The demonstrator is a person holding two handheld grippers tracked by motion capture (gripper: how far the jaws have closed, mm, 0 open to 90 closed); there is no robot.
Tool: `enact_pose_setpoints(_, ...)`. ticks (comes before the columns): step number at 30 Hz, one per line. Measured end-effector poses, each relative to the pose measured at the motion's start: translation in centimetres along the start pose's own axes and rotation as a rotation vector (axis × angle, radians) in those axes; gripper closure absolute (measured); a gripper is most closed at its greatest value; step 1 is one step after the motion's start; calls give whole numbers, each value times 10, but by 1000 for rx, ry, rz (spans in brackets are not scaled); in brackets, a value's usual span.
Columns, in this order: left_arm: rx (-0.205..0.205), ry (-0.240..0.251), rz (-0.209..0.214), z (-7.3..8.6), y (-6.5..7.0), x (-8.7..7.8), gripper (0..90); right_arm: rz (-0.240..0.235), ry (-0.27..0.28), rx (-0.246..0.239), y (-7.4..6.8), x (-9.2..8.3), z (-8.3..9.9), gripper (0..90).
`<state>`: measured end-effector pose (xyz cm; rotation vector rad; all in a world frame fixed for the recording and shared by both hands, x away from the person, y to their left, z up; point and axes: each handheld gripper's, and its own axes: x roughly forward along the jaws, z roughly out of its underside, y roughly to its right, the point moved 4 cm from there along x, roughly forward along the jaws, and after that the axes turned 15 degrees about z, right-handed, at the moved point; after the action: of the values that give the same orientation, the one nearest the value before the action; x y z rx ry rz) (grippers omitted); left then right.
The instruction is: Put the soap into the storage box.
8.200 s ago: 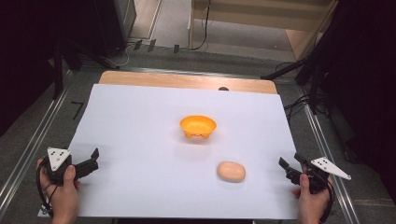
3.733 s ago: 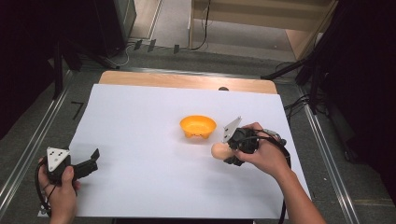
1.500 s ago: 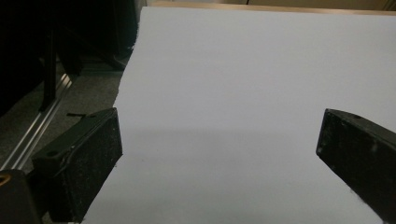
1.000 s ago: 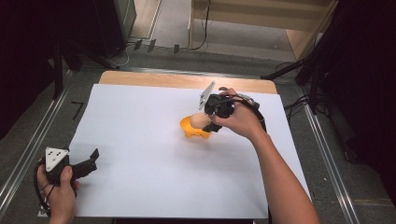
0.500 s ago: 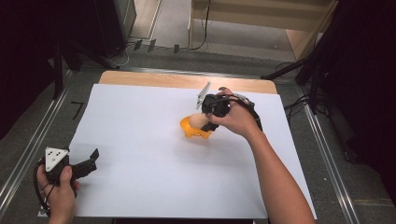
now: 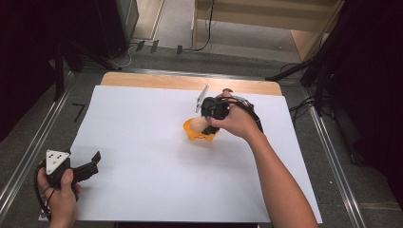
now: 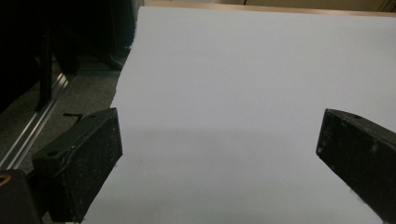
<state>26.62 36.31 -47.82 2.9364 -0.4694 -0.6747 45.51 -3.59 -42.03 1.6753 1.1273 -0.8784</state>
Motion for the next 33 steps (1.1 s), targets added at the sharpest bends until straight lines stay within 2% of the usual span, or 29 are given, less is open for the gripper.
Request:
enact_pose_setpoints(12,0,-1,0,0,0,0,8,-3,-3,12,2,4,0,326)
enact_pose_setpoints(13,-1,0,0,0,0,0,8,9,6,11,3,4,-1,312)
enact_pose_setpoints(15,-1,0,1,0,0,0,8,-8,24,30,1,3,-1,217)
enact_pose_setpoints(17,-1,0,1,0,0,0,8,-2,26,34,1,1,-1,181)
enact_pose_setpoints(22,0,2,2,0,0,0,8,6,21,51,2,-3,2,183)
enact_pose_setpoints(33,-1,-1,0,0,0,0,8,11,42,104,4,-13,20,203)
